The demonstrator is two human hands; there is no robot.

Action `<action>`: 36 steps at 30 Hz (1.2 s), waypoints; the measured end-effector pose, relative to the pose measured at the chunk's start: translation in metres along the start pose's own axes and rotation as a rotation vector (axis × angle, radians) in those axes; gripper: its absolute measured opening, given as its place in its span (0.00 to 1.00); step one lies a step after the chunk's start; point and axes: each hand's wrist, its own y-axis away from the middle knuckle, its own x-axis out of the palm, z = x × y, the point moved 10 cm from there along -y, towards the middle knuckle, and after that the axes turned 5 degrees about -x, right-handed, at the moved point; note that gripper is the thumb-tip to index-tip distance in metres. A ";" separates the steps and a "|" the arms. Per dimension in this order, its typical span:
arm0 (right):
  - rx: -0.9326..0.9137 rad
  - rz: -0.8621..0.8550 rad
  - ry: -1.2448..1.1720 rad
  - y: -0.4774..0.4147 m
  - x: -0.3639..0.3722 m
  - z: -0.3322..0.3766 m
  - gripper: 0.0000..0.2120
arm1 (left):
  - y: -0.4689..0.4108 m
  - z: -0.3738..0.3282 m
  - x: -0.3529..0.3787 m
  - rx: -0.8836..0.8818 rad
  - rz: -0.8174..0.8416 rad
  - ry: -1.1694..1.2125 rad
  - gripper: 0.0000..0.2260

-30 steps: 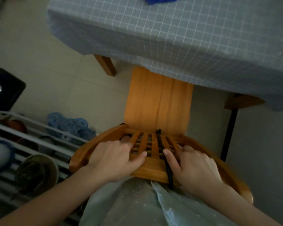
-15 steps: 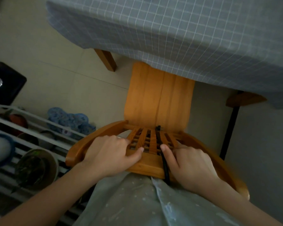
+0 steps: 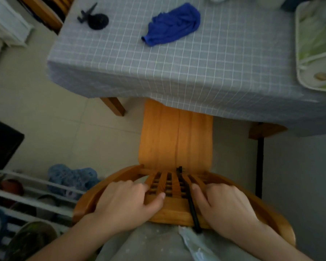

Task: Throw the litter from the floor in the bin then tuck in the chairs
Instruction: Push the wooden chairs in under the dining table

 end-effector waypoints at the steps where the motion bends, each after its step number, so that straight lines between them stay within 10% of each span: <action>1: -0.001 0.016 -0.005 -0.001 -0.002 0.000 0.27 | -0.003 -0.001 -0.004 0.000 0.029 0.012 0.31; 19: 0.187 -0.038 -0.132 -0.121 -0.151 -0.012 0.20 | -0.156 -0.020 -0.147 0.181 0.179 0.026 0.23; 36: 0.103 -0.056 -0.141 -0.186 -0.204 -0.101 0.18 | -0.247 -0.084 -0.185 0.130 -0.006 0.049 0.30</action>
